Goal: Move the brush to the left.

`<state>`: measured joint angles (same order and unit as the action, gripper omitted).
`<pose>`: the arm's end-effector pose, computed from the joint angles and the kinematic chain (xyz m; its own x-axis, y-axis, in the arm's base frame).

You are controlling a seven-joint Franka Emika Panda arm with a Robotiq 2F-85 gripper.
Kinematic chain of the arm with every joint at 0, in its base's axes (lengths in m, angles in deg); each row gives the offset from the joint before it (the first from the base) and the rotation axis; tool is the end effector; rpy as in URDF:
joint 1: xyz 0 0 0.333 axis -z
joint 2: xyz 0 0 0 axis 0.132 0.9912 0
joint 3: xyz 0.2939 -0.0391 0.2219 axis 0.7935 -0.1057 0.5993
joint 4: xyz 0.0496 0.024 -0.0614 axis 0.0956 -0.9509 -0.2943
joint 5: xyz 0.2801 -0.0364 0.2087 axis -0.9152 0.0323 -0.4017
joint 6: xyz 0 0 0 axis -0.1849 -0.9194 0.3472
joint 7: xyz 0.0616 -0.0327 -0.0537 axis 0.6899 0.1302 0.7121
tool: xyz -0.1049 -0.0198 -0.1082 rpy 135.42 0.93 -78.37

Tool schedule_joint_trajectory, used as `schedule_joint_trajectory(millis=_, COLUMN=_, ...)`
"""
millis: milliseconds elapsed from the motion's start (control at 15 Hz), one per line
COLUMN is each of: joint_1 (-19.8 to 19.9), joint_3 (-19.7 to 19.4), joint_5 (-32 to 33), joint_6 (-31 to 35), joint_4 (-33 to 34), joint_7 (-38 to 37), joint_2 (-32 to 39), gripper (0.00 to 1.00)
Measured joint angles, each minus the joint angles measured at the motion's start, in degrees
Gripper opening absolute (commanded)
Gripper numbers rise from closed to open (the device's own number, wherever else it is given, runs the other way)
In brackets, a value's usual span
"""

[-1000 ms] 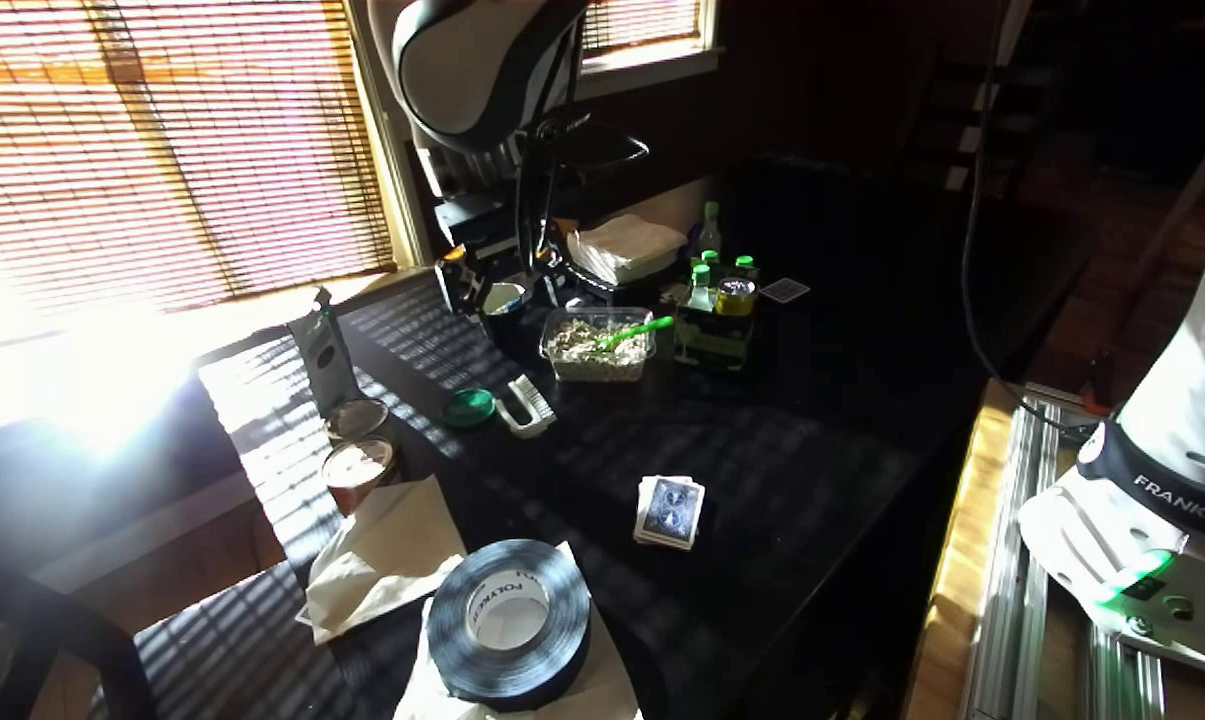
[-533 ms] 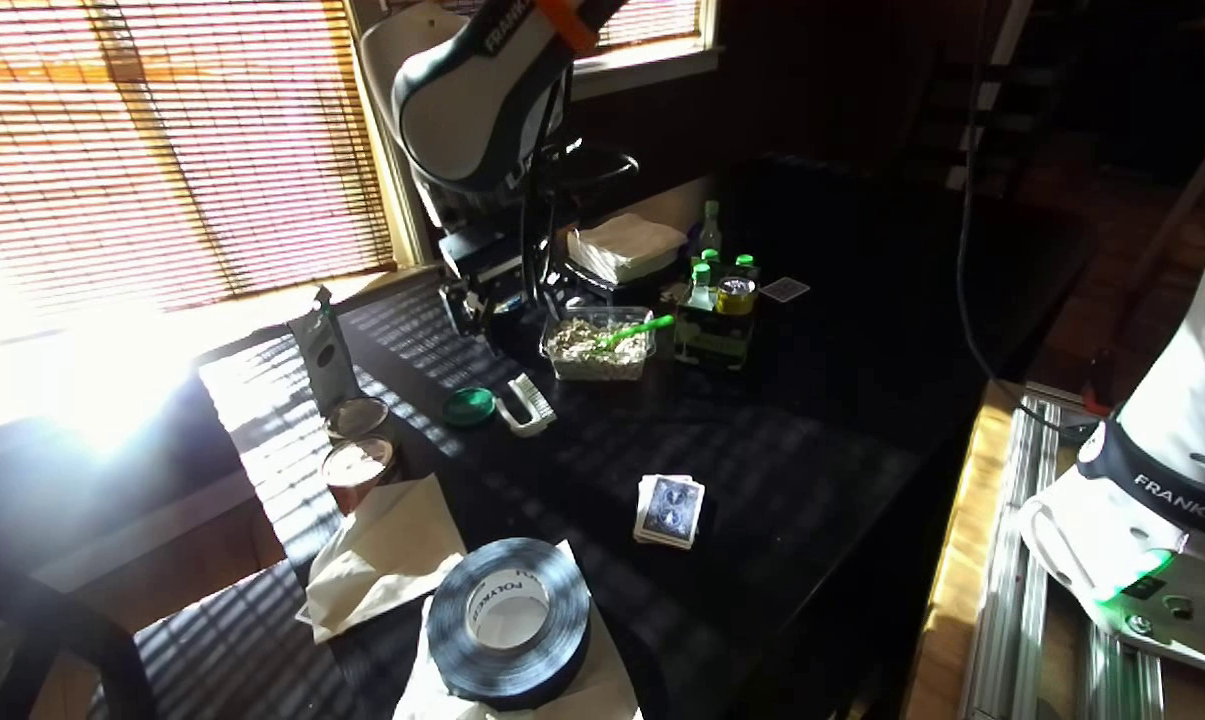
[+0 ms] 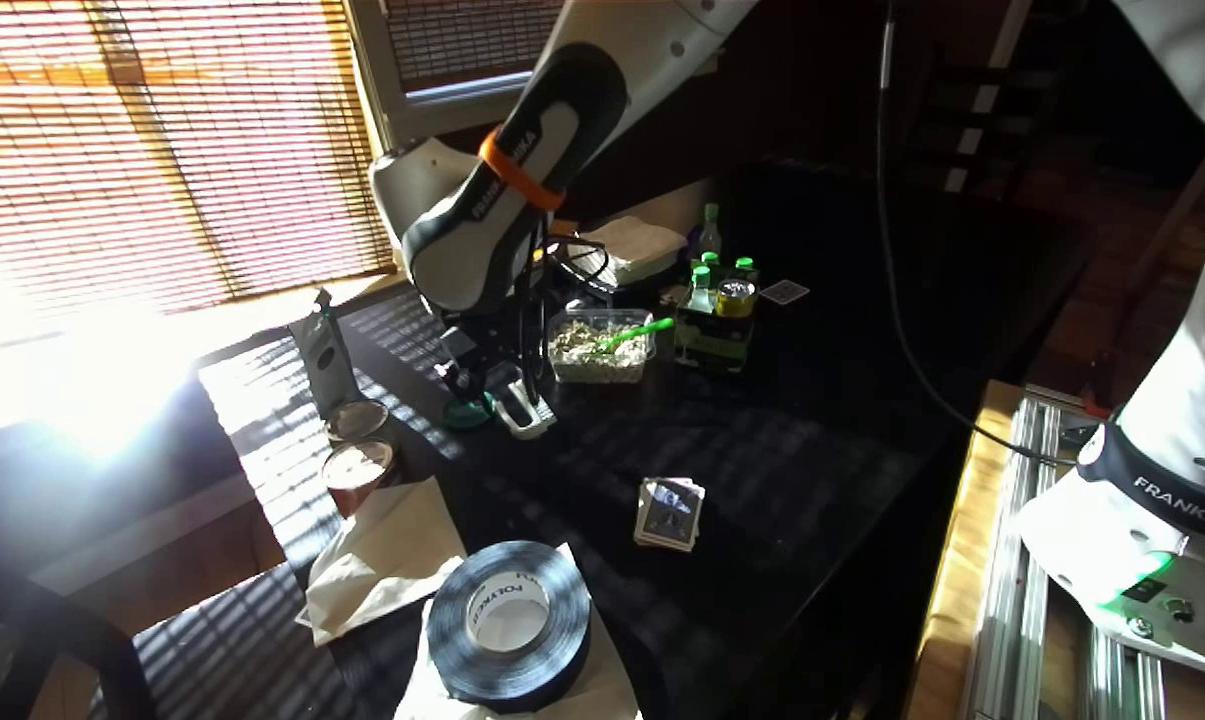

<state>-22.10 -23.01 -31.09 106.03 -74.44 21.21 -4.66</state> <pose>0.6792 0.1499 0.1629 0.9532 -0.3017 -0.0175 -0.2933 -0.9377 0.1862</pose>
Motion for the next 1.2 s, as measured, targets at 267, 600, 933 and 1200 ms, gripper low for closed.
schedule_joint_trajectory(millis=267, joint_1=-2.9, joint_3=-1.4, joint_5=0.0, joint_6=0.7, joint_4=3.8, joint_7=-0.1, joint_2=2.4, gripper=0.56)
schedule_joint_trajectory(millis=600, joint_1=-4.0, joint_3=-2.4, joint_5=-0.1, joint_6=-0.1, joint_4=7.2, joint_7=-0.5, joint_2=5.6, gripper=0.57)
schedule_joint_trajectory(millis=933, joint_1=-3.4, joint_3=-3.9, joint_5=-0.5, joint_6=-0.4, joint_4=7.9, joint_7=-1.4, joint_2=7.3, gripper=0.38)
schedule_joint_trajectory(millis=1200, joint_1=-2.7, joint_3=-3.9, joint_5=-1.3, joint_6=-1.9, joint_4=8.7, joint_7=-1.4, joint_2=8.7, gripper=0.02)
